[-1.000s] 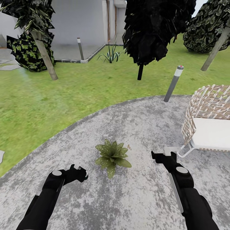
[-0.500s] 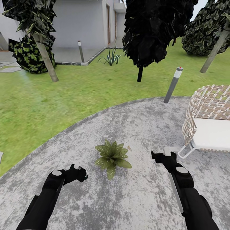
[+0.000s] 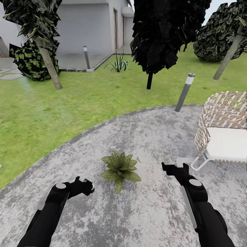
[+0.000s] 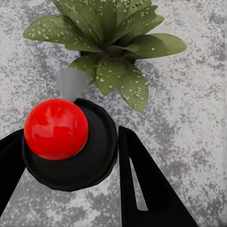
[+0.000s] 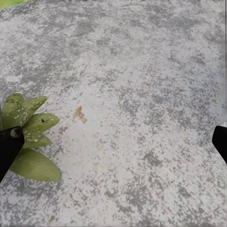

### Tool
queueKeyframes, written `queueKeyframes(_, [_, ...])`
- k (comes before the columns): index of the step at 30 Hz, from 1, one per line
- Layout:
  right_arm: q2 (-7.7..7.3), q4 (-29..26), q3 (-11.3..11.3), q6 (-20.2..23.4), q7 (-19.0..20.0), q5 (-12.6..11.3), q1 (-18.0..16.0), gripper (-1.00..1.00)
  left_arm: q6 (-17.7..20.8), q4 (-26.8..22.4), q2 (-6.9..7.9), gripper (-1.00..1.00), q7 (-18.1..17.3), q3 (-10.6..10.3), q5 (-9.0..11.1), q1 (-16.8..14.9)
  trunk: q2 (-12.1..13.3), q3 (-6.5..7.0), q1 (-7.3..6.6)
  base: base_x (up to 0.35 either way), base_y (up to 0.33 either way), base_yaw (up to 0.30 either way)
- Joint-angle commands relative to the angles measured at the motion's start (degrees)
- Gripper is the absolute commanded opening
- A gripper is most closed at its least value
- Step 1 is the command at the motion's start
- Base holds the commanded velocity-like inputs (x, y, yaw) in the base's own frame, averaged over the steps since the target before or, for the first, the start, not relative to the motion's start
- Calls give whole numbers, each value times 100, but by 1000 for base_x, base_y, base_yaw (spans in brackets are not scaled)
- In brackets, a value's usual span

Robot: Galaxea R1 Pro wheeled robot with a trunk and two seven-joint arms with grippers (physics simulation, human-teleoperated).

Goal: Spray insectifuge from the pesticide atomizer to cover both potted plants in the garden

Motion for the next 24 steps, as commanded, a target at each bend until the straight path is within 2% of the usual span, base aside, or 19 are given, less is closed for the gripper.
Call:
queueKeyframes(1, [3,-11,-5,33,29,59,-4,100,20,-8,-3,-100,-50,8,-36,-3,-2,0,0,0,0,-176])
queueKeyframes(9, [12,8,10,35,30,51,-4,100,20,-8,-11,-100,-60,2,-34,-3,-2,40,0,0,9,-214])
queueKeyframes(16, [14,25,16,31,36,-13,-4,100,20,5,-29,-100,-60,6,-28,-3,-2,82,0,0,242,-216])
queueKeyframes(20, [16,61,12,25,39,-19,-4,100,-183,194,-238,-100,-39,17,-33,19,-2,109,0,0,297,-188])
queueKeyframes(24, [15,588,-2,-22,33,-20,-4,100,-448,434,-270,-100,-27,51,-34,23,-2,138,0,0,313,-178])
